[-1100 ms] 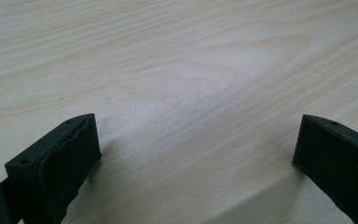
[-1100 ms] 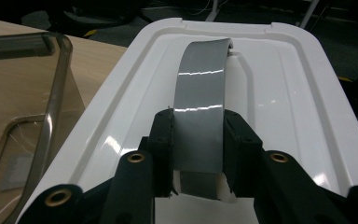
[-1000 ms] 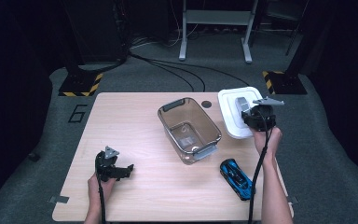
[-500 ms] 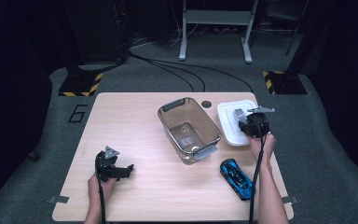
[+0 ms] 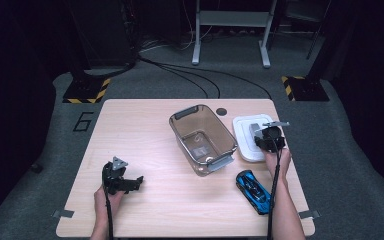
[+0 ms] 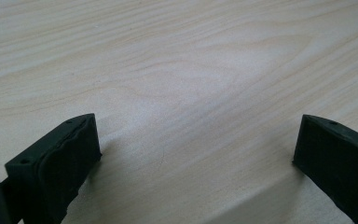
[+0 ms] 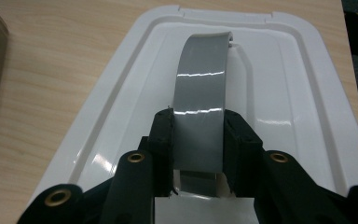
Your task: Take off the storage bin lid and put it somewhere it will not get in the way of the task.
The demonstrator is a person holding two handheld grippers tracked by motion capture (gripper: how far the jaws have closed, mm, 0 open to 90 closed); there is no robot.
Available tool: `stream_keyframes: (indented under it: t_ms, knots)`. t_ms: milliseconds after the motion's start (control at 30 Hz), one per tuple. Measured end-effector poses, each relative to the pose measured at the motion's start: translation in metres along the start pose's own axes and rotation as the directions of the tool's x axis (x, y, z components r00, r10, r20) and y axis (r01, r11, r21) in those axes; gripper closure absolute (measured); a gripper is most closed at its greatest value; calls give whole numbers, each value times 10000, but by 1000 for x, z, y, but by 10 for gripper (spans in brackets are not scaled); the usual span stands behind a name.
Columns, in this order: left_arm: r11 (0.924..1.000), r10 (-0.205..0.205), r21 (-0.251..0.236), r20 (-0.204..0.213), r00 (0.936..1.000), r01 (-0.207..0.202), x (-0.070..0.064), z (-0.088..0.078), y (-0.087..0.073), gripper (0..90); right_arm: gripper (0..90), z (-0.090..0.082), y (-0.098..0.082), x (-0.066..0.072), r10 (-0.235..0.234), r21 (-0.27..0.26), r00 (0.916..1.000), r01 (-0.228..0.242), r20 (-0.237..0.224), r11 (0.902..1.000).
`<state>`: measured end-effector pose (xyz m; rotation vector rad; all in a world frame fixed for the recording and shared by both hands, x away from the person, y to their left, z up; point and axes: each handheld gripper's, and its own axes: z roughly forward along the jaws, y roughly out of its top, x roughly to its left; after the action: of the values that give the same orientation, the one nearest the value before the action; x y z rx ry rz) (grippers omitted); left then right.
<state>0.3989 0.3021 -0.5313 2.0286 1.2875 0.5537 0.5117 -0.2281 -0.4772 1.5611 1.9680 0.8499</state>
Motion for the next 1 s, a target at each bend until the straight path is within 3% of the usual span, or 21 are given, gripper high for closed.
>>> stream_keyframes:
  t_ms: [400, 700, 933, 967, 1000]
  knots:
    - [10000, 3, 3, -1, 10000, -3, 0, 0, 0, 3, 673, 13, -8, -6, 315, 601, 9993, -326, 193, 9977]
    - [10000, 10, 36, 11, 10000, -10, 0, 0, 0, 3, 655, 17, -10, -7, 386, 739, 9990, -403, 240, 9965]
    - [10000, 2, -2, -2, 10000, -2, 0, 0, 0, 3, 429, 9, -9, -8, 425, 854, 9989, -409, -175, 9955]
    - [10000, 2, -2, -2, 10000, -2, 0, 0, 0, 3, 429, 9, -9, -8, 425, 854, 9989, -409, -175, 9955]
    - [10000, -2, -5, -1, 10000, 2, 0, 0, 0, 3, 357, 4, -9, -8, 452, 830, 9980, -415, -433, 9957]
